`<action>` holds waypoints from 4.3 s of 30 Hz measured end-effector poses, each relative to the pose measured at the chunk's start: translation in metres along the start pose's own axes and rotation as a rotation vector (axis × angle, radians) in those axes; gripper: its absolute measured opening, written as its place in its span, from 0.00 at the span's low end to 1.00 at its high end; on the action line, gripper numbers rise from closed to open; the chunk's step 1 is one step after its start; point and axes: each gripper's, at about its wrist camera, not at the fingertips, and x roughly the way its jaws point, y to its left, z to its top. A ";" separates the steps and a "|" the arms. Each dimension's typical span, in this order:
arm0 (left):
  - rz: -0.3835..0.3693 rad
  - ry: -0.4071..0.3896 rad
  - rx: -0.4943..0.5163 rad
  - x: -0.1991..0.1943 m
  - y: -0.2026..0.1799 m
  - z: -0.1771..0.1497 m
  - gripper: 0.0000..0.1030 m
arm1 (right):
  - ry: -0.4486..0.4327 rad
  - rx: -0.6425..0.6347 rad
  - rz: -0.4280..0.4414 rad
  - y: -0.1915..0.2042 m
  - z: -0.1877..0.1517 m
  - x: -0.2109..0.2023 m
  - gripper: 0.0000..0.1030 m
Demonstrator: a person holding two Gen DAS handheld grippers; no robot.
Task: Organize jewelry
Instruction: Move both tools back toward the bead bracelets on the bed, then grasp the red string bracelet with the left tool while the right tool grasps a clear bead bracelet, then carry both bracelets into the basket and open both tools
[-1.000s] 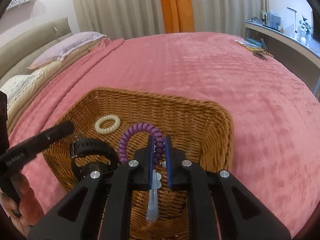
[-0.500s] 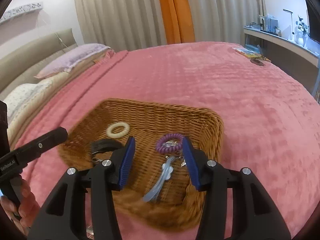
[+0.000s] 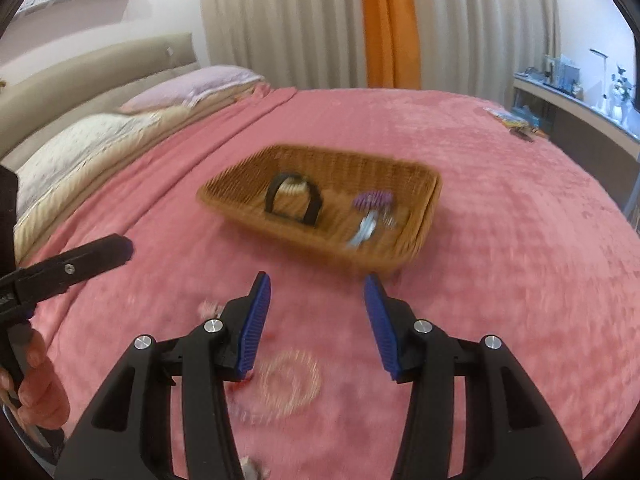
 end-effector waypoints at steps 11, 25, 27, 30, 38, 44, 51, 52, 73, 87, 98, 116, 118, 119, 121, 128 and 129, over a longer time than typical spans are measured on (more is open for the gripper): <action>-0.006 0.138 -0.064 0.047 0.021 -0.052 0.39 | 0.069 -0.060 0.034 0.019 -0.054 0.018 0.33; 0.078 0.234 0.019 0.076 0.012 -0.066 0.23 | 0.152 -0.083 0.056 0.022 -0.063 0.042 0.22; 0.084 0.233 0.019 0.076 0.012 -0.067 0.18 | 0.150 -0.078 0.055 0.021 -0.063 0.041 0.22; 0.083 0.243 -0.002 0.078 0.017 -0.067 0.11 | 0.145 -0.067 0.051 0.018 -0.063 0.041 0.22; 0.090 0.232 0.027 0.076 0.013 -0.068 0.02 | 0.175 -0.054 0.090 0.015 -0.061 0.047 0.22; 0.081 0.193 0.017 0.069 0.015 -0.068 0.02 | 0.144 -0.063 0.081 0.016 -0.063 0.041 0.06; 0.072 0.179 0.000 0.067 0.020 -0.067 0.02 | 0.081 -0.045 0.091 0.013 -0.063 0.027 0.06; 0.069 0.179 -0.003 0.067 0.021 -0.067 0.02 | 0.073 -0.038 0.089 0.011 -0.063 0.025 0.06; 0.051 0.195 0.004 0.068 0.020 -0.072 0.02 | 0.153 0.146 -0.056 -0.055 -0.077 0.010 0.41; 0.064 0.188 0.018 0.068 0.015 -0.072 0.02 | 0.210 -0.016 -0.136 -0.022 -0.084 0.023 0.11; 0.078 0.141 0.056 0.060 0.008 -0.071 0.02 | 0.117 -0.030 -0.115 -0.018 -0.081 0.004 0.06; 0.171 -0.024 0.140 -0.006 -0.032 0.005 0.02 | -0.006 -0.008 -0.024 -0.009 0.010 -0.056 0.06; 0.187 -0.038 0.146 -0.010 -0.037 0.025 0.02 | -0.047 -0.030 -0.043 -0.006 0.030 -0.060 0.06; 0.183 -0.053 0.147 -0.011 -0.038 0.041 0.02 | -0.068 -0.040 -0.051 -0.005 0.041 -0.061 0.06; 0.181 -0.075 0.154 -0.011 -0.041 0.058 0.02 | -0.097 -0.042 -0.050 -0.005 0.061 -0.058 0.06; 0.197 -0.129 0.134 0.030 -0.026 0.110 0.02 | -0.178 -0.015 -0.032 -0.016 0.107 -0.015 0.06; 0.194 -0.131 0.117 0.039 -0.019 0.115 0.02 | -0.181 -0.008 -0.023 -0.018 0.111 -0.006 0.06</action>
